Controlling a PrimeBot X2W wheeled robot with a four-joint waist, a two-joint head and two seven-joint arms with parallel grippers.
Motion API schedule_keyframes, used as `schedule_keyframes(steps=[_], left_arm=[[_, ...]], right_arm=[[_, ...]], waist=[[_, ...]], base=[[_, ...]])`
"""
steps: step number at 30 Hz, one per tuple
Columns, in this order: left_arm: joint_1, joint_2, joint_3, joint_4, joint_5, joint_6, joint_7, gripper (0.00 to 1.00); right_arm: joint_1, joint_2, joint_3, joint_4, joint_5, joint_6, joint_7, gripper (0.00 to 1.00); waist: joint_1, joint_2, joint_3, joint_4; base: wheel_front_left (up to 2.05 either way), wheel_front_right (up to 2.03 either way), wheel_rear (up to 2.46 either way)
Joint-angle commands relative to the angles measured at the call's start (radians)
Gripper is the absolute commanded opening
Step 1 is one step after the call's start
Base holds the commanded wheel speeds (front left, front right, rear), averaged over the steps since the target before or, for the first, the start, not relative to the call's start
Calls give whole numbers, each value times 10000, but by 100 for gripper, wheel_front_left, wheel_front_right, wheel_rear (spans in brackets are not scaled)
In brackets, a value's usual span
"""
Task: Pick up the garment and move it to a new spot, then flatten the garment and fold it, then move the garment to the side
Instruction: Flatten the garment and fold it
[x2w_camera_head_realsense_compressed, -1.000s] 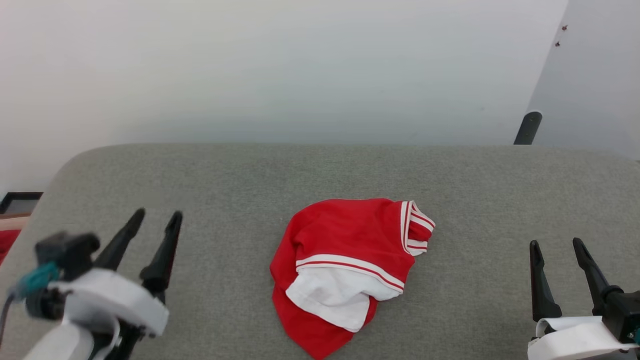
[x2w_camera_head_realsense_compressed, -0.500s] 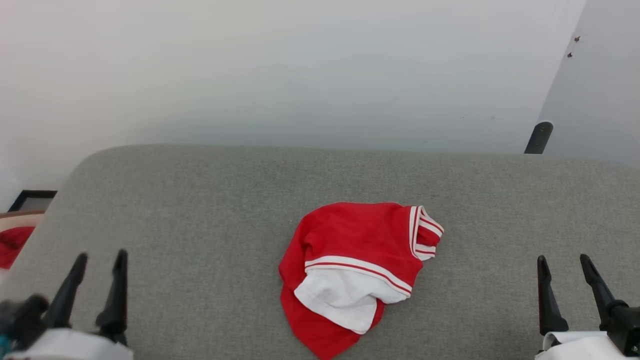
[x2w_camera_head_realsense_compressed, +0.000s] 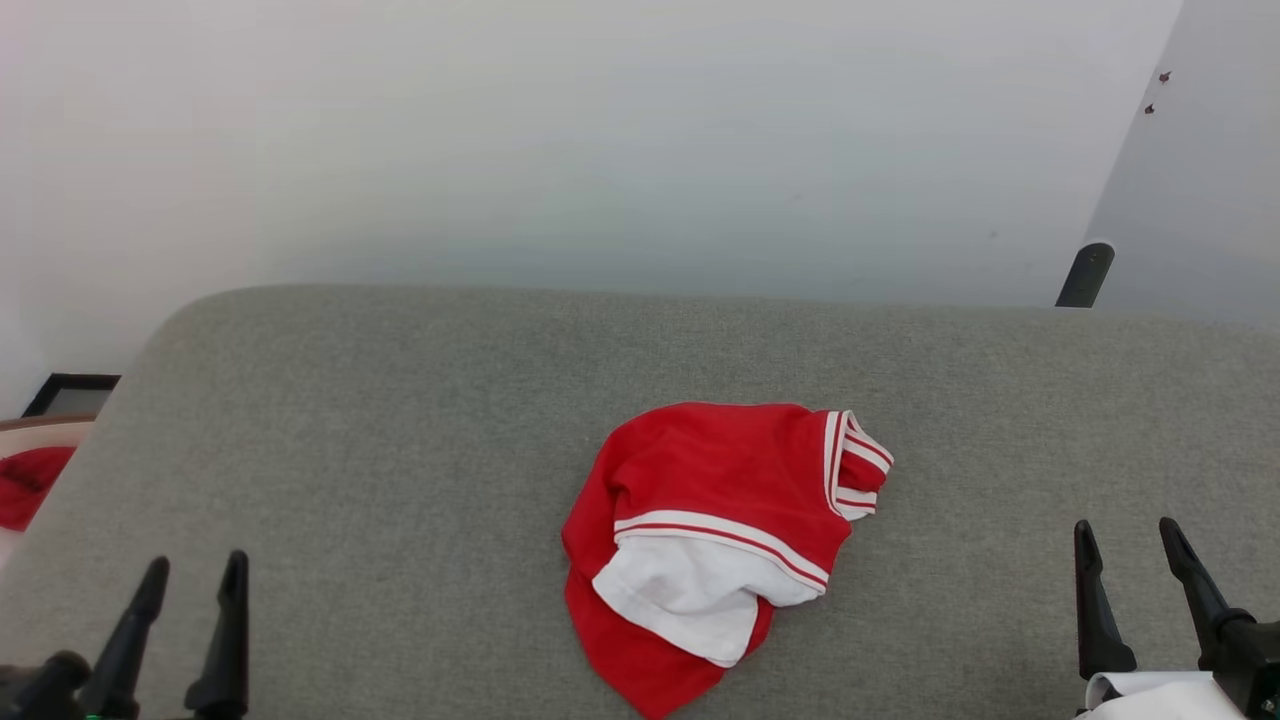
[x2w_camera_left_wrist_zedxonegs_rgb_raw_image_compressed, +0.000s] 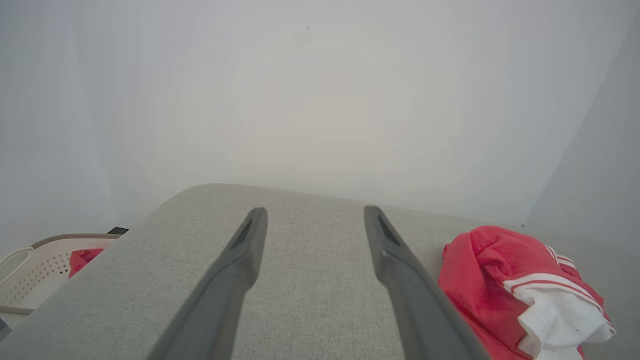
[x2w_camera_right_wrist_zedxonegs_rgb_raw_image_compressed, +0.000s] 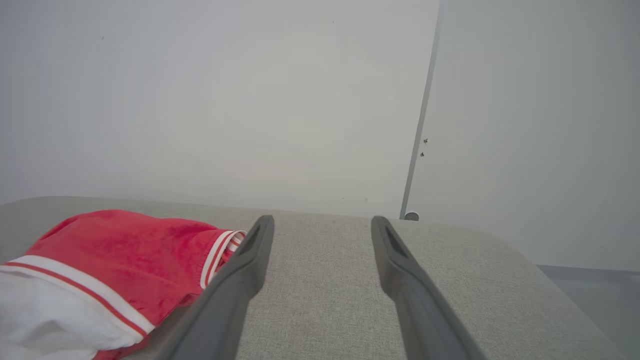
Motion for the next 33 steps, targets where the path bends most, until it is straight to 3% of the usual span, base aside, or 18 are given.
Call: schedule_keyframes(steps=[1,8,16,25,33], left_arm=[[23,-42,15,55,92,-93,-1,100],[-635,153,-312,-155,-377,-459,705,100],[-2143,601,-970,-1135,-1418,-383,3678,100],[-4165,636,-2040,-1611,-2837,495,7700,100],[-5515,306,-2914,-1190,-3413,1198,9936,100]], right_arm=[[17,18,13,-3,-71,1,-13,100],[-133,25,118,-99,-84,1,80,100],[-472,26,273,-233,-23,1,231,100],[-888,33,449,-212,77,1,123,100],[-1305,36,559,-97,207,1,-16,100]], waist=[[0,0,14,-5],[0,0,210,-96],[0,0,604,-372],[0,0,1198,-732],[0,0,1758,-1094]], base=[[0,0,0],[0,0,0],[0,0,0],[0,0,0],[0,0,0]])
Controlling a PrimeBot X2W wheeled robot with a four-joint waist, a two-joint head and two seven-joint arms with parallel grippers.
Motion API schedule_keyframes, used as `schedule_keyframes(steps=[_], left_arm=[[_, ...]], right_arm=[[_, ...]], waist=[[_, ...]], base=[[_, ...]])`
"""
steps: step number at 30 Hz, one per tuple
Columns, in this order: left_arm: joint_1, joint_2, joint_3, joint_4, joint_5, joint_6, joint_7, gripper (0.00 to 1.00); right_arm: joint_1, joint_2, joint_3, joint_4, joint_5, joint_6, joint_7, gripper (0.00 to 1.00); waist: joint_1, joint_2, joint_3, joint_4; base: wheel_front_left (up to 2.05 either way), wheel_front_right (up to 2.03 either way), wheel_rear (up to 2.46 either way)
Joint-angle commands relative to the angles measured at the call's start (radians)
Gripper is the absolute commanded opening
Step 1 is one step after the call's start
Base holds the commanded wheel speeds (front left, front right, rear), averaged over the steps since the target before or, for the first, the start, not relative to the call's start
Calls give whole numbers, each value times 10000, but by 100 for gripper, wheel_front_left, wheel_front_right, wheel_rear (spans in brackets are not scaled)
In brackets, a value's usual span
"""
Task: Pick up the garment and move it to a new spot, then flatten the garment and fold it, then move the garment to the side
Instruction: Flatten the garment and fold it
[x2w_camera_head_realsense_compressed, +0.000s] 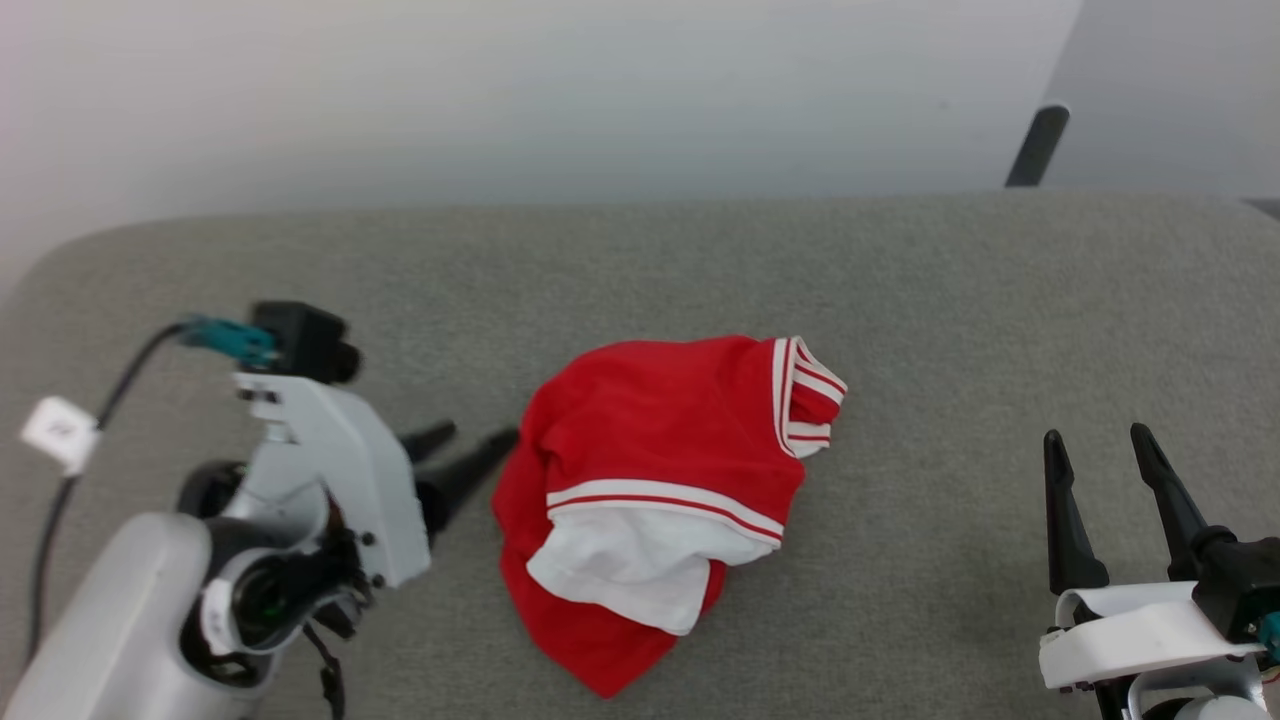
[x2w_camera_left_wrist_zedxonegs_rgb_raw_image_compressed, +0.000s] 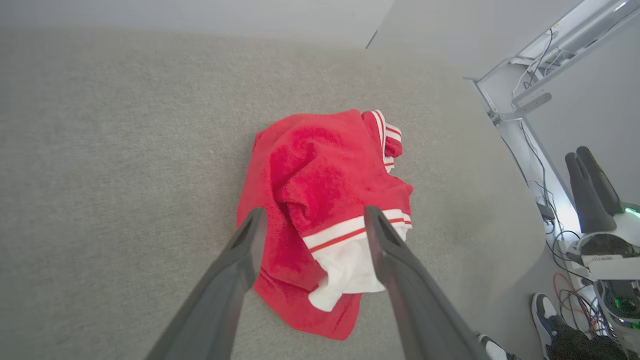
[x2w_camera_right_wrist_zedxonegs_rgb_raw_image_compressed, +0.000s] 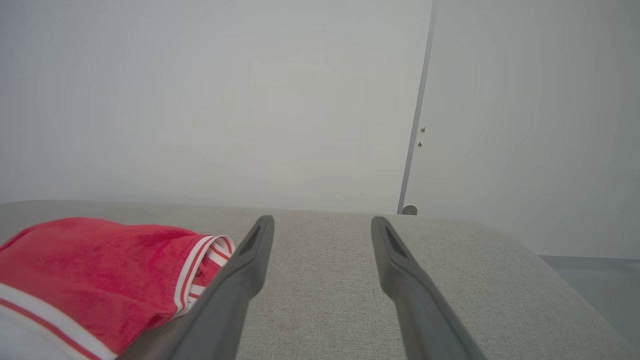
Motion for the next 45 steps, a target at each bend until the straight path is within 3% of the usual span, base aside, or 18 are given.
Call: schedule_keyframes(steps=[1,15,21,27,29,30,37,45], left_arm=[[-142,-62,-157,91,-128,168,385,100],[-505,317,-1169,162,-195,1671,3154,100],[-492,425,-1434,59,10,1944,3512,100],[-591,327,-1595,507,187,1752,3317,100],[-639,183,-1600,644,57,1651,3264,40],[-667,143,-1621,668,16,1519,3232,0],[-792,148,-1537,693,-237,1172,3255,0],[-836,800,-1071,134,-289,1351,3411,0]], right_arm=[[-130,21,21,38,81,1,-55,100],[-548,23,89,367,283,1,-325,100],[-659,24,81,477,395,1,-398,100],[-795,24,122,564,470,1,-440,100],[-814,24,121,590,473,1,-451,100],[-814,23,113,602,471,1,-458,100],[-789,24,16,649,437,1,-475,100],[-650,25,-88,631,372,1,-480,100]], waist=[[0,0,283,-249],[0,0,858,-718],[0,0,979,-747],[0,0,1104,-713],[0,0,1135,-698],[0,0,1146,-689],[0,0,1109,-581],[0,0,959,-340]], base=[[0,0,0],[0,0,0],[0,0,0],[0,0,0],[0,0,0],[0,0,0],[0,0,0],[0,0,0]])
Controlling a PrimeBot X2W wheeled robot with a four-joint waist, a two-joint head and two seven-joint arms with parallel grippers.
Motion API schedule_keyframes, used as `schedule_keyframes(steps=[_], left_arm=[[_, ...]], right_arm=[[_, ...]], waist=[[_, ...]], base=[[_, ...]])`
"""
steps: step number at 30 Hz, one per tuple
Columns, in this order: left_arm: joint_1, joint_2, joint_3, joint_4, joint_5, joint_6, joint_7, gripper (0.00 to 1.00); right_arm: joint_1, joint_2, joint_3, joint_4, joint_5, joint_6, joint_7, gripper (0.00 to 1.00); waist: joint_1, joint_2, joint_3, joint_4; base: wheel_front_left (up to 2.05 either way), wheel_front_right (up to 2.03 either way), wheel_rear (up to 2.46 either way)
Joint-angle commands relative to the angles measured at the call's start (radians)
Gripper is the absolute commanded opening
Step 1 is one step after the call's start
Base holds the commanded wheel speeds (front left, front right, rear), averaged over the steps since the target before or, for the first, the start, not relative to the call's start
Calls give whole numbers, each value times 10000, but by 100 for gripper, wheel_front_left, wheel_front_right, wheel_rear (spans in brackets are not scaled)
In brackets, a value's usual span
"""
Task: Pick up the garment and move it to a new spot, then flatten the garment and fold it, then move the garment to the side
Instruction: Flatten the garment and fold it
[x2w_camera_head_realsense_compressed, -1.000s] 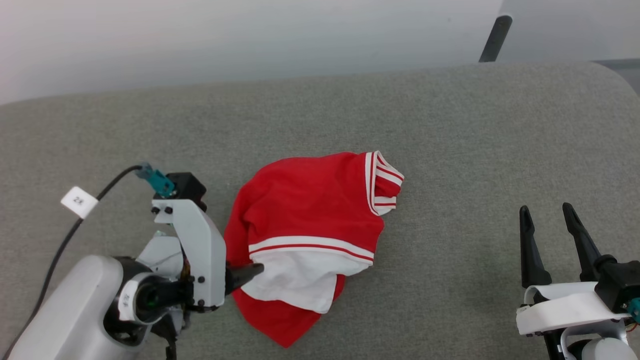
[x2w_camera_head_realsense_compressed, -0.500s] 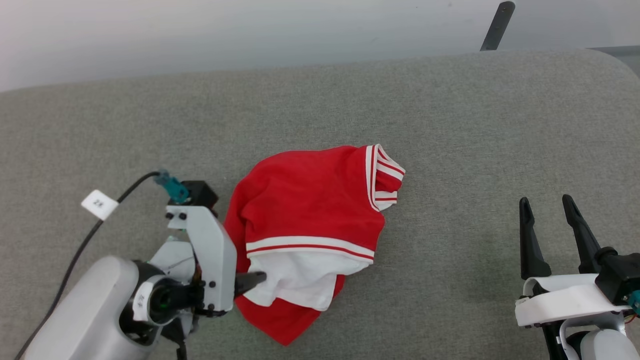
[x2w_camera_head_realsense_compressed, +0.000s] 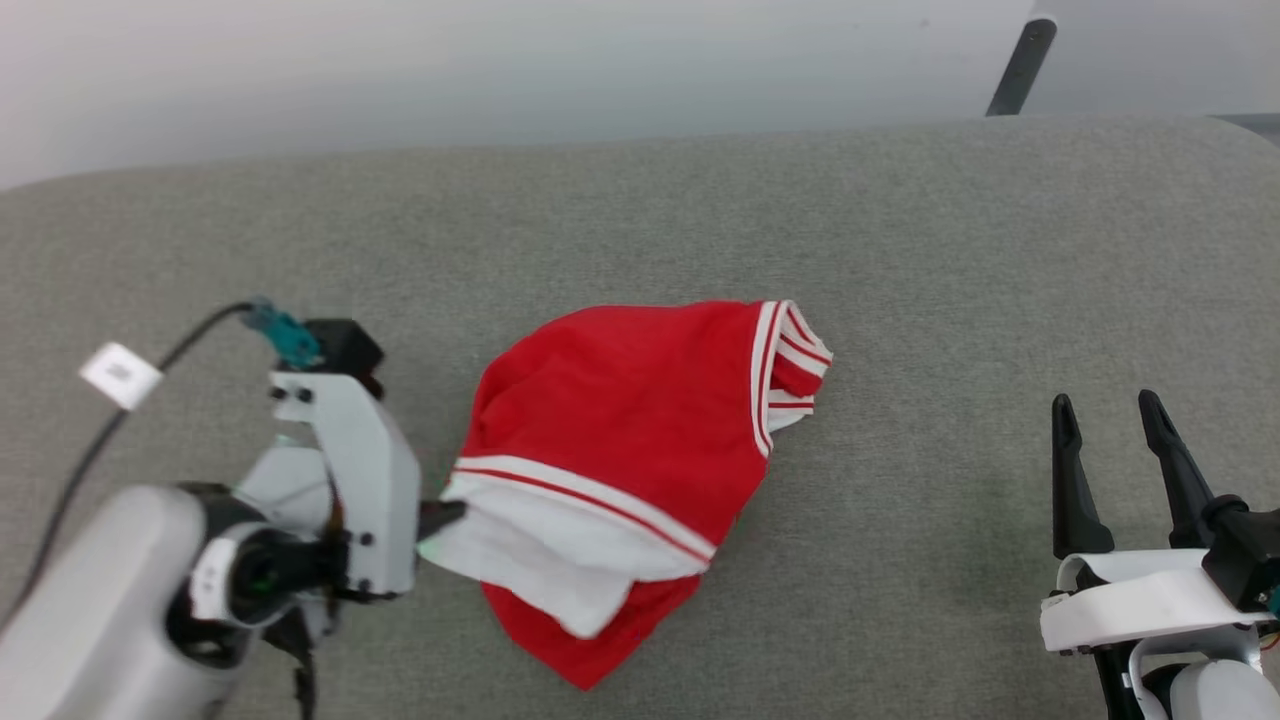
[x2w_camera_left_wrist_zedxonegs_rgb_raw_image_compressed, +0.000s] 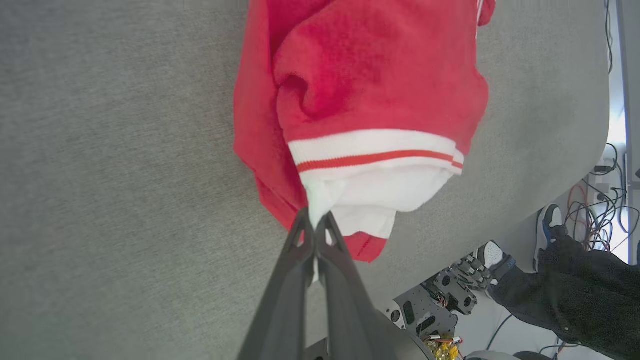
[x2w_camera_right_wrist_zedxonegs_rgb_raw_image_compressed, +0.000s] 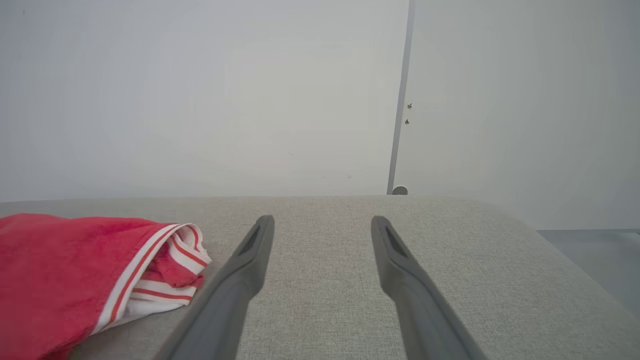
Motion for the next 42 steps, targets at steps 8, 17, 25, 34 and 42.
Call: schedule_keyframes(steps=[8,17,25,34,42], left_arm=[[171,1297,523,-490,466,-17,-58,0],[393,2507,629,871,1494,-584,-853,0],[456,2646,402,2469,2094,-1084,-1714,0],[286,1871,260,4383,1935,-1401,-2509,3],[130,1473,359,4547,1706,-1530,-2929,100]], right_arm=[[170,23,-75,-40,-82,1,-43,100],[153,22,14,-132,-145,1,47,100],[178,22,21,-172,-152,1,61,100],[116,24,78,-197,-153,1,120,100],[413,24,176,-119,-174,1,282,100]], waist=[[0,0,-145,270],[0,0,-88,260],[0,0,32,98],[0,0,167,-9],[0,0,-350,277]], base=[[0,0,0],[0,0,0],[0,0,0],[0,0,0],[0,0,0]])
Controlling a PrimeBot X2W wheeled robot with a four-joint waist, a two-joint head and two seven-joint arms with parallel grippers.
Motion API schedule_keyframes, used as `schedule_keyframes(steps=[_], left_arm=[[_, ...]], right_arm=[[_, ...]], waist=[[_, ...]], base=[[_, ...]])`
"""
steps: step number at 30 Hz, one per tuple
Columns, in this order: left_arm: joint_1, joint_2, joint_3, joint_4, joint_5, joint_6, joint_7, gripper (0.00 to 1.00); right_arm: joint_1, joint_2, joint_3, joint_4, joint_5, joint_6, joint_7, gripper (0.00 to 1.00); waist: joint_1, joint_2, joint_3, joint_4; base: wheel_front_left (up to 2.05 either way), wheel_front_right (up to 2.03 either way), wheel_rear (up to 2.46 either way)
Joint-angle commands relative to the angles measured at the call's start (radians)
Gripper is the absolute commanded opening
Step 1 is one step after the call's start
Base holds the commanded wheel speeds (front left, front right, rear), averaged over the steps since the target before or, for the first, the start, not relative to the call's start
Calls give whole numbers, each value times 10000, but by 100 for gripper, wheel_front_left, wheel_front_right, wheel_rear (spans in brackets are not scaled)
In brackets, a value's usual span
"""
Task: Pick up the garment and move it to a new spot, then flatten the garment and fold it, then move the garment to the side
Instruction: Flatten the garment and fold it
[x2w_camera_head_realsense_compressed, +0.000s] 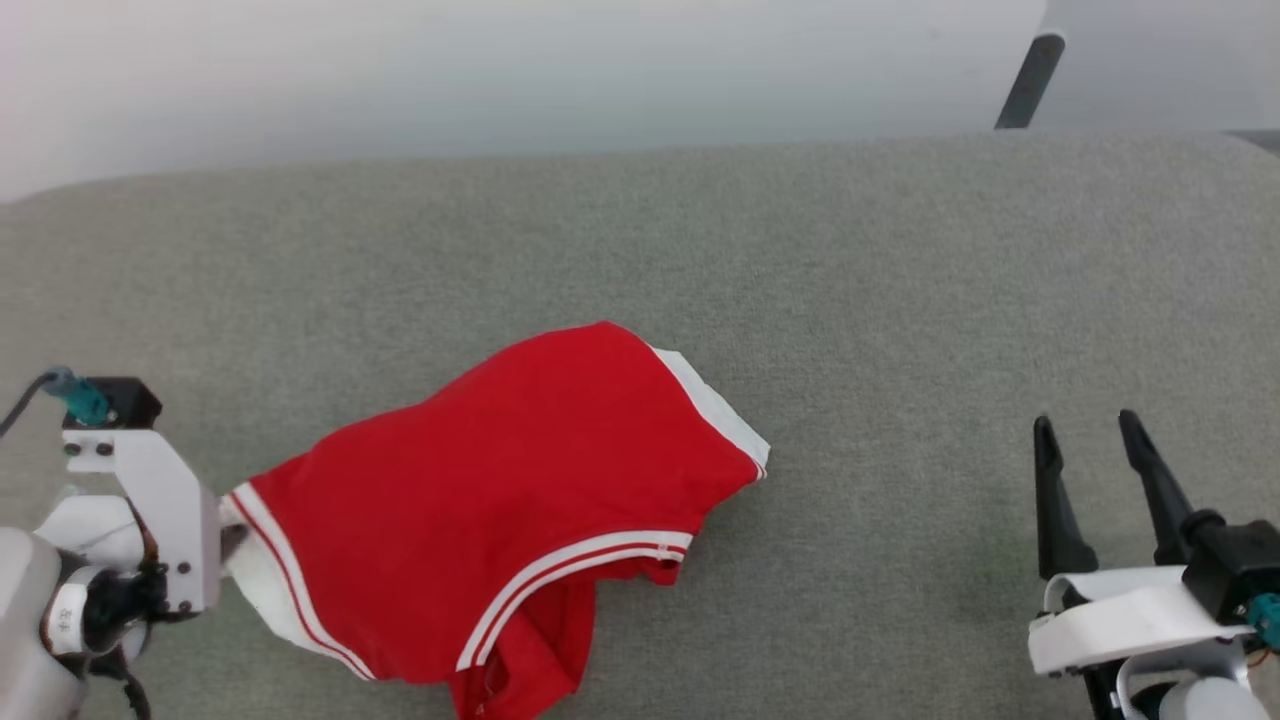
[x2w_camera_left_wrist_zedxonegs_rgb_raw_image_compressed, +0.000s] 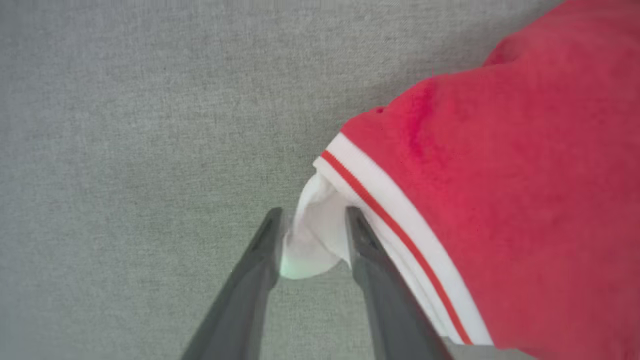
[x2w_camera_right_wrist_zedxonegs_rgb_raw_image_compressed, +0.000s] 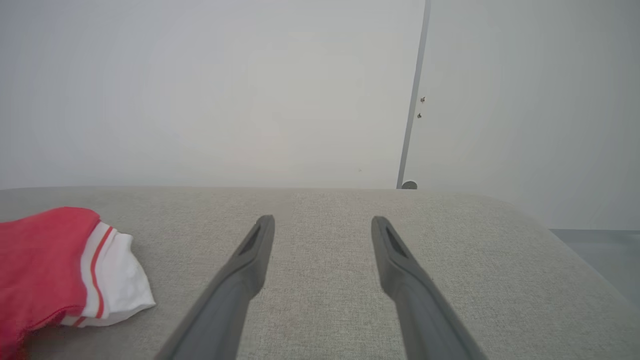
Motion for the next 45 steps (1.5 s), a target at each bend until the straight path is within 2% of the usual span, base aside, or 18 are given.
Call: schedule_keyframes(steps=[1,8,19,23,28,35,45], left_arm=[[8,-36,56,-139,-98,-25,-104,100],[565,-262,521,-1251,-344,76,-1216,100],[2516,-910,1622,-3238,-29,70,-5347,100],[3226,-1222,1989,-3533,167,198,-6749,100],[3825,-1625,2113,-3625,457,76,-8221,100],[4319,-2198,2268,-3372,537,82,-9565,100],[3930,-2874,2002,-2802,544,-423,-10062,100]], right_arm=[[194,20,53,36,-62,1,56,100],[502,-95,319,42,189,1,456,100],[1005,-461,620,-184,637,1,1280,100],[1021,-645,683,-239,881,1,1787,100],[741,-949,779,-260,1186,1,2621,100],[222,-1294,704,-313,1499,1,3969,100],[-687,-1782,644,180,2107,1,6433,100]], waist=[[0,0,-314,218],[0,0,-1102,795],[0,0,-1840,1804],[0,0,-1883,2188],[0,0,-1802,2655],[0,0,-1401,3295],[0,0,-630,4136]], base=[[0,0,0],[0,0,0],[0,0,0],[0,0,0],[0,0,0],[0,0,0],[0,0,0]])
